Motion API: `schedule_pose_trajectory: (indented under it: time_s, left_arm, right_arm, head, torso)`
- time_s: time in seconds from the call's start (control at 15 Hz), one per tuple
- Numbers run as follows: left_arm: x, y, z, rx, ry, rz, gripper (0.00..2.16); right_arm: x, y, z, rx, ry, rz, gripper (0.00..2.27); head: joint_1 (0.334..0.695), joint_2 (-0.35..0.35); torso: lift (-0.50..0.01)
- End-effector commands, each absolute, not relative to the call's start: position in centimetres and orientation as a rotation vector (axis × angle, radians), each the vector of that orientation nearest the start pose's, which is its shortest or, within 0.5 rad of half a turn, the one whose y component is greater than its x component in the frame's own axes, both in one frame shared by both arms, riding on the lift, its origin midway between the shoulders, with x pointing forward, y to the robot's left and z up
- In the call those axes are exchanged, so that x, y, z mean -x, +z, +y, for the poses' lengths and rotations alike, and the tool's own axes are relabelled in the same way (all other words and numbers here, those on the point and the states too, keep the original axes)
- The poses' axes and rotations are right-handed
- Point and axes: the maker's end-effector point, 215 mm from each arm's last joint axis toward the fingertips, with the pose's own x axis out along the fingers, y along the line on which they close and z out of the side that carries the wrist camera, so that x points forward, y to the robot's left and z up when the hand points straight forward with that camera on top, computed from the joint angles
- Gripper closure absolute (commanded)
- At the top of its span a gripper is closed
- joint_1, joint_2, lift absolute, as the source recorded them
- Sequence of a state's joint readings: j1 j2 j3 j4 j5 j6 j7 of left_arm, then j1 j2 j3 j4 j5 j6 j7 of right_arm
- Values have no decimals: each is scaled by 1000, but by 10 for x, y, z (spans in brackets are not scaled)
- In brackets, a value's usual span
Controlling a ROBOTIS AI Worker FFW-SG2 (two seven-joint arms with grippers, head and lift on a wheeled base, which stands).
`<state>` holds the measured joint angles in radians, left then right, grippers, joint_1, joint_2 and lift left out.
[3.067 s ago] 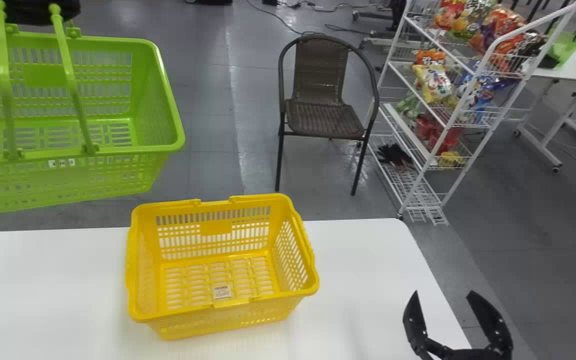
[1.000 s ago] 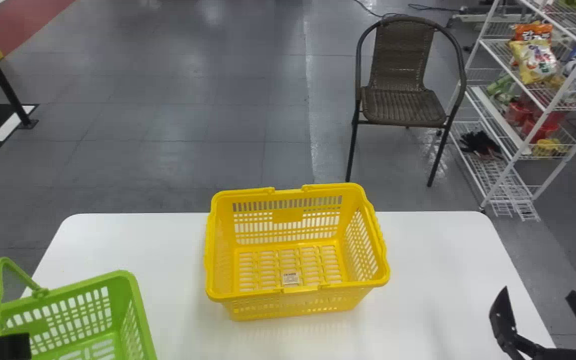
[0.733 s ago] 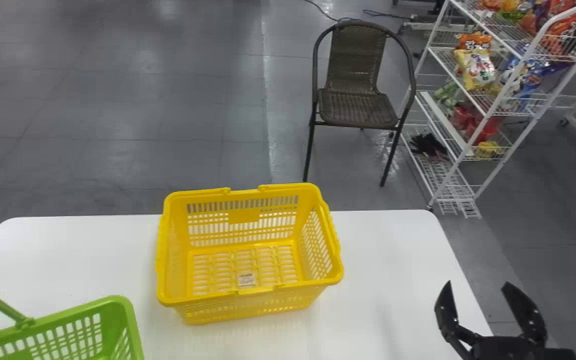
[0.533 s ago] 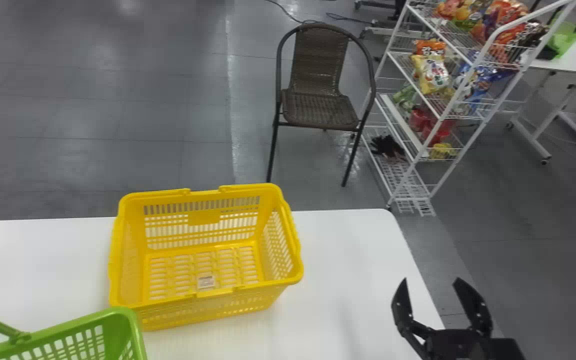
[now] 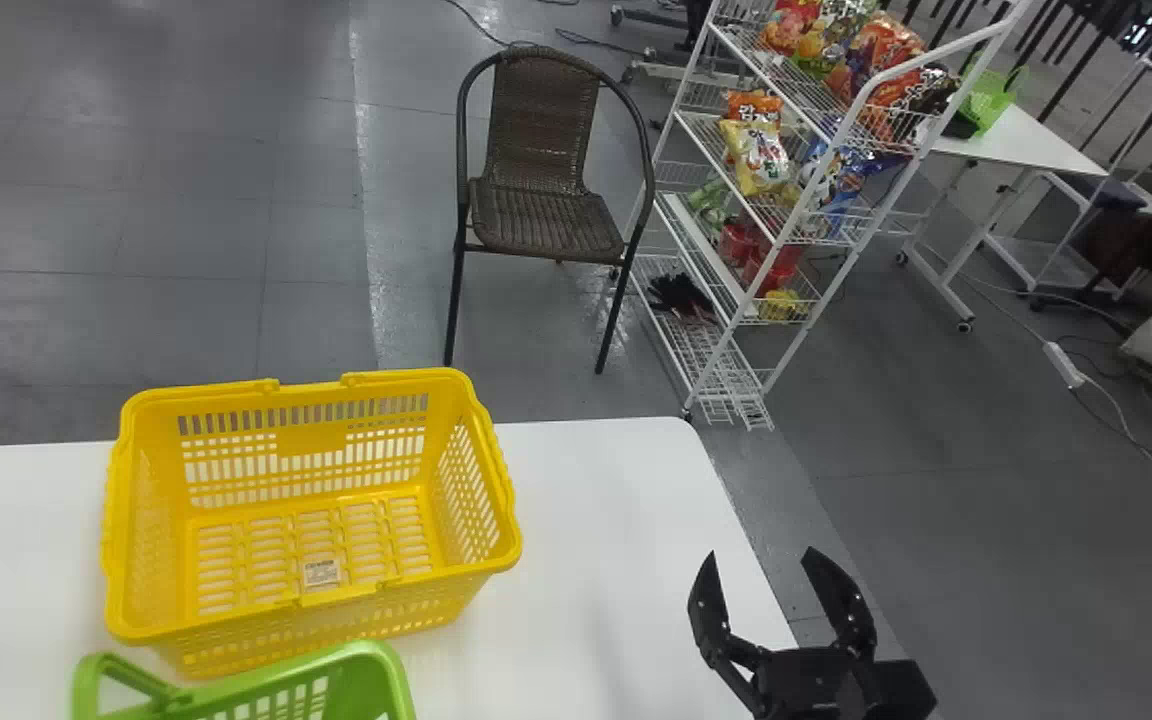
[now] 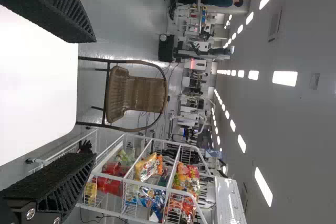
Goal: Grasp handle with right gripper to insert into left gripper then lift and swing left to center
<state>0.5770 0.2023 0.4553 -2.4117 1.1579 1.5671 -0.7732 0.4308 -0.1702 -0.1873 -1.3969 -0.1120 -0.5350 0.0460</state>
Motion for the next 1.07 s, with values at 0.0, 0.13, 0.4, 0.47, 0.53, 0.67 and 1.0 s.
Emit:
schedule_pose_trajectory:
  time_s: [0.0,0.13,0.4,0.47,0.53,0.67,1.0]
  left_arm:
    - [-182,-283,56,985,-1248,893,2064]
    - [-181,-284,32,974,-1287,906,2064]
    - [-191,-292,10,969,-1319,929,2064]
    - [-193,-293,8,974,-1325,933,2064]
    - [-194,-294,7,968,-1324,935,2064]
    - [-197,-296,8,966,-1320,935,2064]
    - [-206,-297,9,983,-1323,932,2064]
  right_arm:
    - [-397,-462,-387,135,-122,45,16]
    - [-396,-460,-386,135,-118,42,16]
    - [-393,-448,-373,140,-72,1,16]
    - [-393,-446,-368,140,-60,-6,16]
    - [-392,-447,-366,138,-57,-4,16]
    - [-392,-446,-363,139,-43,-11,16]
    - [-395,-443,-353,138,-24,-17,16]
  head:
    - [695,-350]
    - [695,-350]
    - [695,-350]
    - [695,-350]
    - [695,-350]
    - [695,-350]
    - [695,-350]
  torso:
    - [0]
    - [0]
    - [0]
    - [0]
    - [0]
    - [0]
    - [0]
